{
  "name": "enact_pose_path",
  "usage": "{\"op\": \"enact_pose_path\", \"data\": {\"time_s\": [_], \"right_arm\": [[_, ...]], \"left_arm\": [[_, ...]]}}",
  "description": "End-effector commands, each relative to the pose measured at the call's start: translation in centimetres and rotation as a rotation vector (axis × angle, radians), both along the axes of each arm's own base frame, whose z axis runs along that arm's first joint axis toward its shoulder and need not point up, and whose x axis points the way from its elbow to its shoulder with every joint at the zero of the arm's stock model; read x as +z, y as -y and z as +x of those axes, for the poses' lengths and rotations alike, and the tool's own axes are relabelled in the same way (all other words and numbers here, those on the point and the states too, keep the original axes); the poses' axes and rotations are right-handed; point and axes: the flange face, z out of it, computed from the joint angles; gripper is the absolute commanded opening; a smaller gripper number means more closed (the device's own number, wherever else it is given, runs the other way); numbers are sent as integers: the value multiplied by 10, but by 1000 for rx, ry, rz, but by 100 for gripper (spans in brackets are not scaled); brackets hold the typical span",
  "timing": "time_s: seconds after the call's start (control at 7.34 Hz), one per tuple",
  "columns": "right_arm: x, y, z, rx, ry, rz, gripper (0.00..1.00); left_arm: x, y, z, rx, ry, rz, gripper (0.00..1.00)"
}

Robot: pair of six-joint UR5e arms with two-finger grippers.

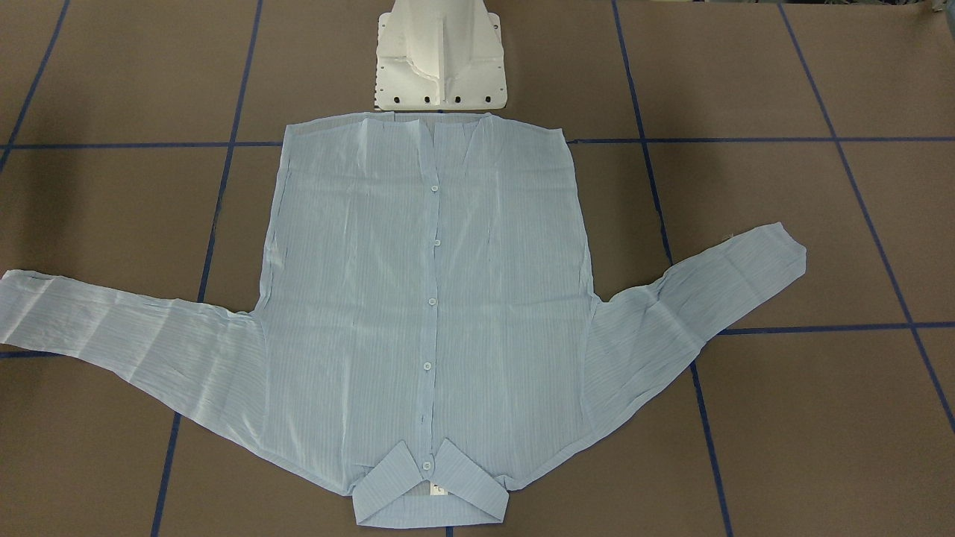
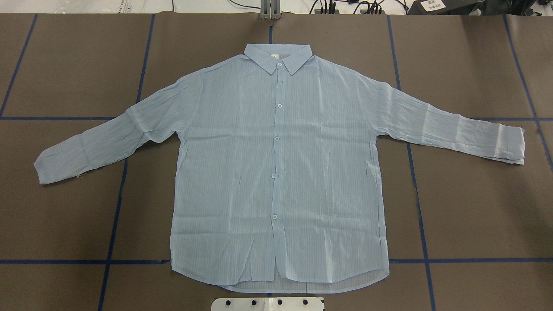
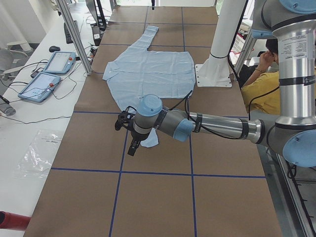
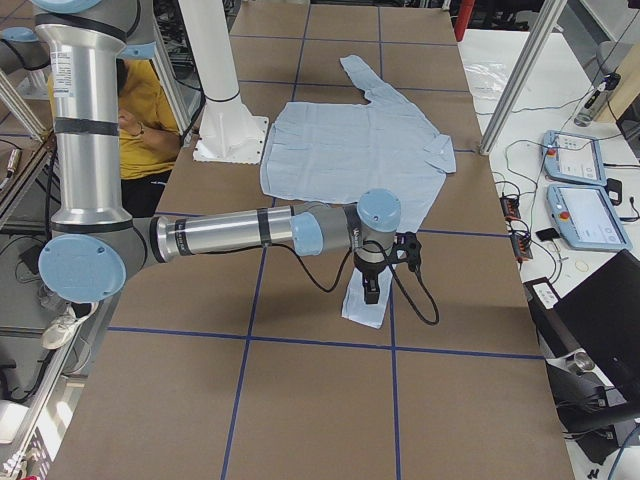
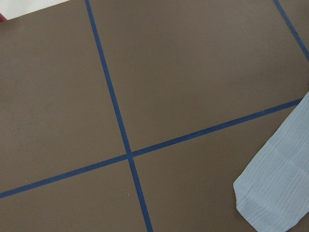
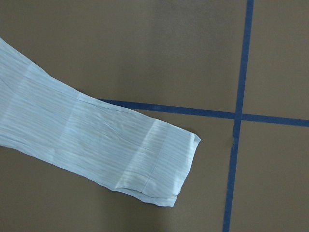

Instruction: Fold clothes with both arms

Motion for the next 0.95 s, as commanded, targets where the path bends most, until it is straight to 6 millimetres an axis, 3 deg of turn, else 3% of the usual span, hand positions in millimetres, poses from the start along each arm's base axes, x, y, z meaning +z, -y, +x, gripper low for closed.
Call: {"op": "enact_pose_path", "data": {"time_s": [0.0,0.27,0.82], "right_arm": [[18,-12,8,17,-5,-36,100],[23,-14,9,19,-8,-49,100],[25,-8,-3,18,-1,-75,100]], "left_arm": [[-3,-1,0,5,4,19,100],[-13,-5,0,2,-4,30,100],[-9,-6,0,4,-5,26,100]]}}
